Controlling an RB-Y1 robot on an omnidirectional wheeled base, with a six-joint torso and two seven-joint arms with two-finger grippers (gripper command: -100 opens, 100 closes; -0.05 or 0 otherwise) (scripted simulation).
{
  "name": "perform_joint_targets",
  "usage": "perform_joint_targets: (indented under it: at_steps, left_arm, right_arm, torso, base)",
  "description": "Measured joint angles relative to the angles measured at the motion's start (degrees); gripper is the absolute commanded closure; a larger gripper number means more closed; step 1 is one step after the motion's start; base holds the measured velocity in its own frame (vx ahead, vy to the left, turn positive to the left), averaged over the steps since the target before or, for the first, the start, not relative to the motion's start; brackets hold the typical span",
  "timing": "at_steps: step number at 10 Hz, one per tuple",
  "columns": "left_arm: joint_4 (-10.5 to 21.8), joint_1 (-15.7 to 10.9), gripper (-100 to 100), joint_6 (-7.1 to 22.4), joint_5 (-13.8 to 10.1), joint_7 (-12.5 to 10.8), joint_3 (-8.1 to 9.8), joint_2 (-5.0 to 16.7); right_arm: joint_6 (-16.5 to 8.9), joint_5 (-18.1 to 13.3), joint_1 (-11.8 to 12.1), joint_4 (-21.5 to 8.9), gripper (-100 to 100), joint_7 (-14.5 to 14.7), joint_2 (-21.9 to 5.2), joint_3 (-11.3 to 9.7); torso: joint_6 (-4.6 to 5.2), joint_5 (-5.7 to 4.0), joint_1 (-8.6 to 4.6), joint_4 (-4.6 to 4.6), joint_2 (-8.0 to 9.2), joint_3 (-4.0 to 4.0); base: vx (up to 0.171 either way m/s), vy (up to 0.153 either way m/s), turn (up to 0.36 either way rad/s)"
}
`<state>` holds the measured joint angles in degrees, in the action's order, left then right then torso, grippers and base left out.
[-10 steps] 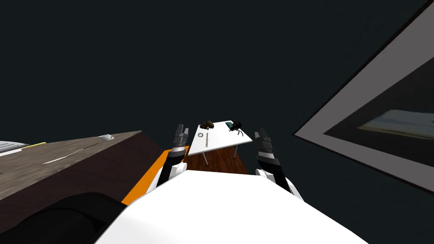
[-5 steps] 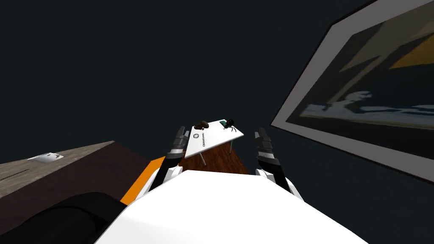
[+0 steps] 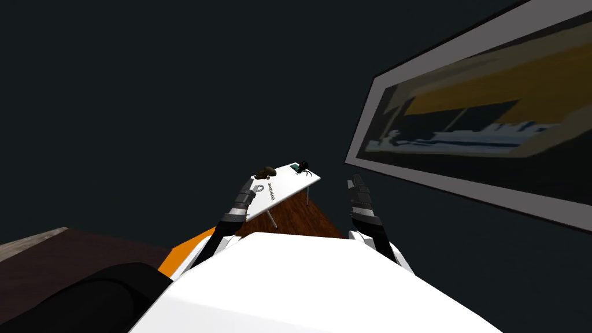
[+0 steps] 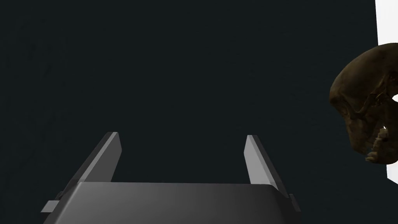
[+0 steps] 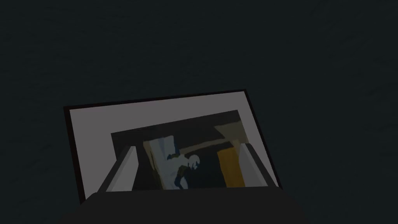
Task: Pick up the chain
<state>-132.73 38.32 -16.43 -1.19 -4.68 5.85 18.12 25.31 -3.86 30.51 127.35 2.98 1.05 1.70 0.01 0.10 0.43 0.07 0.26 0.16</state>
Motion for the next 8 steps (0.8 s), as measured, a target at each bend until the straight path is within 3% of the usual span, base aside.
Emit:
perform_joint_targets:
  at_steps: [4,5,8]
  left_arm:
    - [1.2,4.1,-100,3.9,-1.3,-3.3,-0.04,5.3]
    - [1.4,6.2,-100,4.1,-2.1,-4.5,0.62,7.2]
    - [3.1,8.5,-100,7.3,-3.7,-7.3,0.86,12.1]
  right_arm:
    - [0.0,0.0,0.0,0.0,0,0.0,0.0,0.0]
    - [0.0,0.0,0.0,0.0,0,0.0,0.0,0.0]
    - [0.0,0.0,0.0,0.0,0,0.0,0.0,0.0]
  torso:
    - [-0.04,-0.01,-0.04,-0.01,-0.06,-0.03]
    - [-0.03,-0.02,-0.07,-0.03,-0.14,-0.08]
    - [-0.01,-0.01,-0.02,-0.06,-0.26,-0.15]
  base:
    - [-0.087,0.039,-0.368]
    - [-0.073,0.041,-0.396]
    - [-0.048,0.027,-0.404]
